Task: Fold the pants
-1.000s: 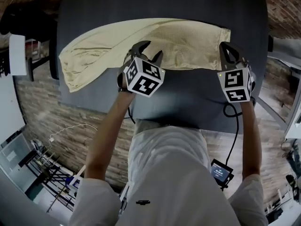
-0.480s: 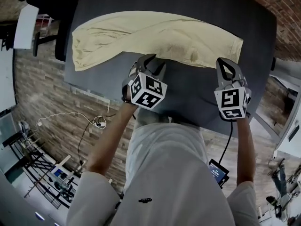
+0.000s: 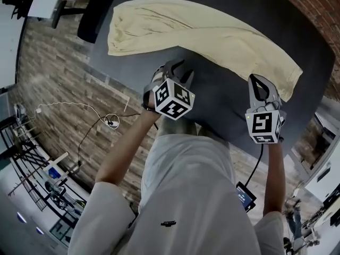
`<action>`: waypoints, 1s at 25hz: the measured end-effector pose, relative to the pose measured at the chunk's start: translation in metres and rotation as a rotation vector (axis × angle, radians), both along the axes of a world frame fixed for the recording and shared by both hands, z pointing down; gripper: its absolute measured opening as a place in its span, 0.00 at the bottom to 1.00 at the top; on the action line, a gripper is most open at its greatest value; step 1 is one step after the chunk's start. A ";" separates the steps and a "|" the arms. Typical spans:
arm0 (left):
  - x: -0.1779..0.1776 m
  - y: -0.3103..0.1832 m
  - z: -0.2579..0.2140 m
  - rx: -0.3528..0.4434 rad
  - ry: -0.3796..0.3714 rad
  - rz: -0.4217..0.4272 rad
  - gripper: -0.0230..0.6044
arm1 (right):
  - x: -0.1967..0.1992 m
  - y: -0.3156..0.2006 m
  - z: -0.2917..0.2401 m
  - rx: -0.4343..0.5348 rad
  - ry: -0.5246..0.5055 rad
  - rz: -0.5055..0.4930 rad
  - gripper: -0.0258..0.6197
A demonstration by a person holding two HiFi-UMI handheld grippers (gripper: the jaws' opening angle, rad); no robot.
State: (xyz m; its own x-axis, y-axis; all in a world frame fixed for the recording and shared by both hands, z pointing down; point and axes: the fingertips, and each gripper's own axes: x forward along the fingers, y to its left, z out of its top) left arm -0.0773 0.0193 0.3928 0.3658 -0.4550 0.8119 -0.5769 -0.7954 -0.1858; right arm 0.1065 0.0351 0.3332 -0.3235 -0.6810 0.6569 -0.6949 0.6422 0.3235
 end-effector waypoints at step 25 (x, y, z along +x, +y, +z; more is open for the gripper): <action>-0.281 -0.072 0.093 -0.109 -0.203 0.013 0.31 | -0.254 -0.075 0.090 -0.164 0.192 -0.345 0.22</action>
